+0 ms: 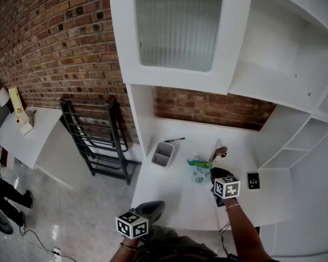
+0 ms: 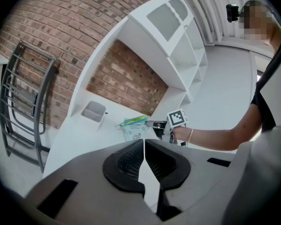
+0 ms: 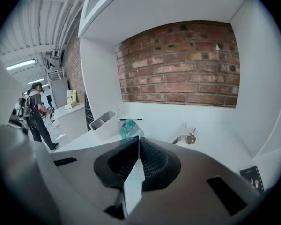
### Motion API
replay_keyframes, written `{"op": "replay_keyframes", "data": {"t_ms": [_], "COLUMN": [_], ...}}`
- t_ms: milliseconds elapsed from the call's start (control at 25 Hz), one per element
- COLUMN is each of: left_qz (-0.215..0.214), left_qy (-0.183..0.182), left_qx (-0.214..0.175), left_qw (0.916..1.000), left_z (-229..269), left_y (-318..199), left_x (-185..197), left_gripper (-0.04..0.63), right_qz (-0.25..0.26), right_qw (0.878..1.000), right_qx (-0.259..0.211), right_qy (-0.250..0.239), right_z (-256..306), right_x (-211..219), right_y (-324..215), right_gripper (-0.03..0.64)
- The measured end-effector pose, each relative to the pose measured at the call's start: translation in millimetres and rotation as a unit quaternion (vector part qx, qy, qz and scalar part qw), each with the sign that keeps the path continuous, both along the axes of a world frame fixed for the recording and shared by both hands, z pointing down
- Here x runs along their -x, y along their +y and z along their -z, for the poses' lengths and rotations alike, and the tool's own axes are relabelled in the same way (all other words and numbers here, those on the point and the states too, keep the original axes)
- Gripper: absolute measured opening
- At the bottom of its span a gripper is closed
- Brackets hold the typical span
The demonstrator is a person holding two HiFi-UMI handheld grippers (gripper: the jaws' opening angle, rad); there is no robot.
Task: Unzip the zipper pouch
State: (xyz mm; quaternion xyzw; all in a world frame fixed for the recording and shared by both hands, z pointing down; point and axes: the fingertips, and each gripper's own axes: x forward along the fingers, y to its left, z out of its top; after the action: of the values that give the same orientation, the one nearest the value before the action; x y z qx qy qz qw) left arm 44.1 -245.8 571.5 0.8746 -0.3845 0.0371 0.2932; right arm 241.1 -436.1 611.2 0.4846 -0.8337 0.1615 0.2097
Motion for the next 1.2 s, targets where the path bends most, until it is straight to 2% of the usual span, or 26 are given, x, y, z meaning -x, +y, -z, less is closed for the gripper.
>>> {"op": "replay_keyframes", "data": {"t_ms": [520,760,880,1000,1200], "left_qz": [-0.015,-0.025,-0.035,-0.046,-0.054], "left_qy": [-0.008,-0.01,-0.011,-0.011,-0.028], "left_qx": [0.012,0.014,0.015,0.013,0.004], "left_qw": [0.9998,0.9995,0.9992,0.9988,0.9981], "left_z": [-8.8,-10.6,-10.2,-9.9,-11.8], "left_y": [3.6,3.3,3.7,3.5,3.1], "left_x": [-11.0,-19.1,-25.6,-32.0,-36.4], "left_gripper": [0.009,0.009,0.009,0.009,0.009], "right_qz": [-0.095,-0.143,-0.145,-0.152,-0.187], "right_qw": [0.992,0.98,0.978,0.977,0.975], "right_qx": [0.083,0.108,0.118,0.115,0.08], "right_qy": [-0.031,-0.083,-0.091,-0.091,-0.093], "right_z": [-66.9,-79.6,-81.4,-79.9,-63.6], "right_x": [-62.0,-85.7,-92.2,-97.9,-104.3], "right_y": [44.0,58.7,66.9,76.6,94.7], "right_gripper": [0.008,0.018,0.141,0.153,0.172]}}
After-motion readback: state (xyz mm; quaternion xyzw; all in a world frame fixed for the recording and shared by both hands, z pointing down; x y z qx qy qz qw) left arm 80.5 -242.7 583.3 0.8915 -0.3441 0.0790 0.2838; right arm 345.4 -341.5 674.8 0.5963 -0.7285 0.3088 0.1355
